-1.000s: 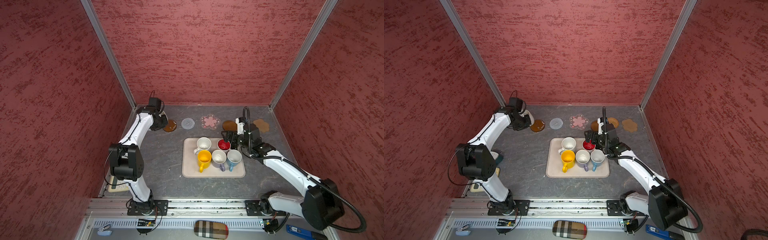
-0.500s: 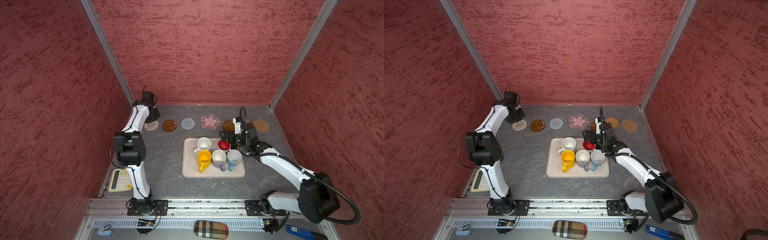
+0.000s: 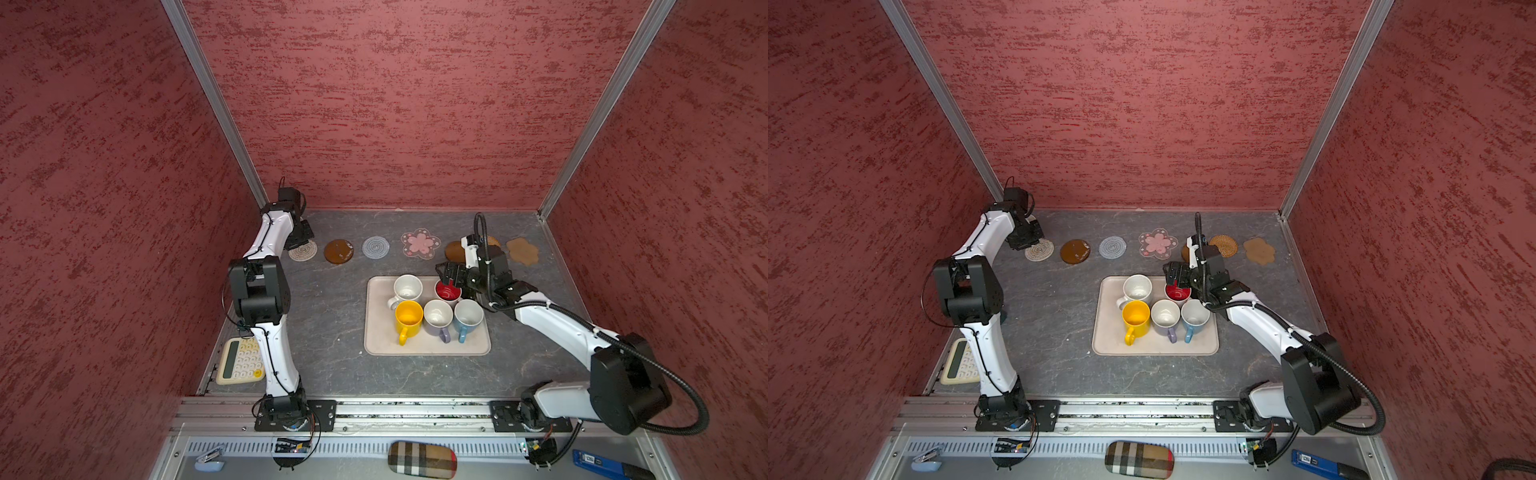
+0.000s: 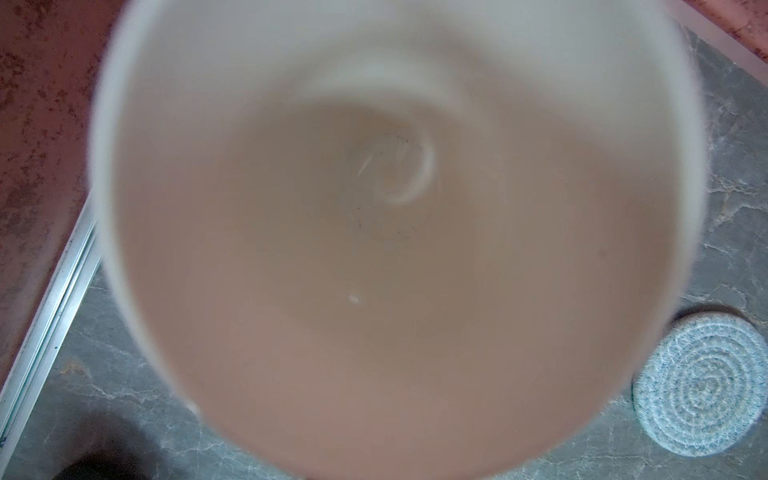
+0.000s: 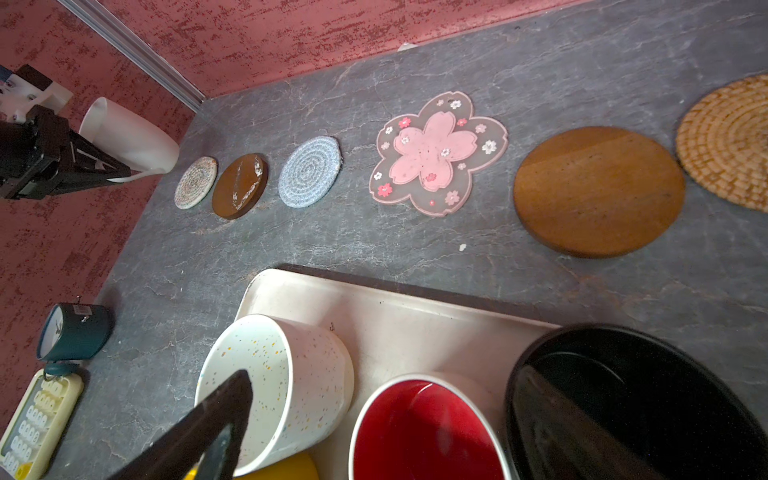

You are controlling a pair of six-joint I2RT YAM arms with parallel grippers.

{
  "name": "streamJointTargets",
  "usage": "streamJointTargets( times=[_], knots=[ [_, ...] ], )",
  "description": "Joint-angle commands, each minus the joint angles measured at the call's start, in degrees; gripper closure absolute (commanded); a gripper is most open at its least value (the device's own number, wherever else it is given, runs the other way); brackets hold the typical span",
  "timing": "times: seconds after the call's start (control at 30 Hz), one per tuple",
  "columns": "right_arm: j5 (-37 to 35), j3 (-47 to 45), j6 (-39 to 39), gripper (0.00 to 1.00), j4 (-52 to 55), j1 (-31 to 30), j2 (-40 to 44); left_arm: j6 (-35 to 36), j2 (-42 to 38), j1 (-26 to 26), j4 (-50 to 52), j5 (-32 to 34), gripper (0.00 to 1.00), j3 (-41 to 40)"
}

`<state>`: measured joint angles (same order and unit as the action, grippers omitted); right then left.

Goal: Place cups on coasters
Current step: Place the cup on the coaster.

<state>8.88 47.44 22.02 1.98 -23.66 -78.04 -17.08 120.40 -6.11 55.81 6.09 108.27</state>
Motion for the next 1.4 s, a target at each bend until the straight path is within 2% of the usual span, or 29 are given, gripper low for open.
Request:
streamJointTargets(
  times=[0.0, 0.2, 0.7, 1.37],
  knots=[
    [0.78, 1.94, -0.66, 0.01, -1.8, -0.42, -0.14, 0.82, 1.78, -0.25, -3.03, -0.05, 1.0, 1.25],
    [0.26, 1.55, -0.82, 0.01, -2.01, -0.33, -0.52, -0.3, 3.44, -0.83, -2.41, 0.58, 1.0, 0.71],
    [0.08, 1.35, -0.84, 0.01, -2.48, -0.32, -1.74, -0.15, 1.86, 0.39, -4.48, 0.8, 1.0, -3.81],
    [0.07, 0.82, -1.04, 0.01, -2.78, -0.33, -1.7, -0.76, -1.01, 0.25, -3.6, -0.18, 1.0, -2.92]
  ],
)
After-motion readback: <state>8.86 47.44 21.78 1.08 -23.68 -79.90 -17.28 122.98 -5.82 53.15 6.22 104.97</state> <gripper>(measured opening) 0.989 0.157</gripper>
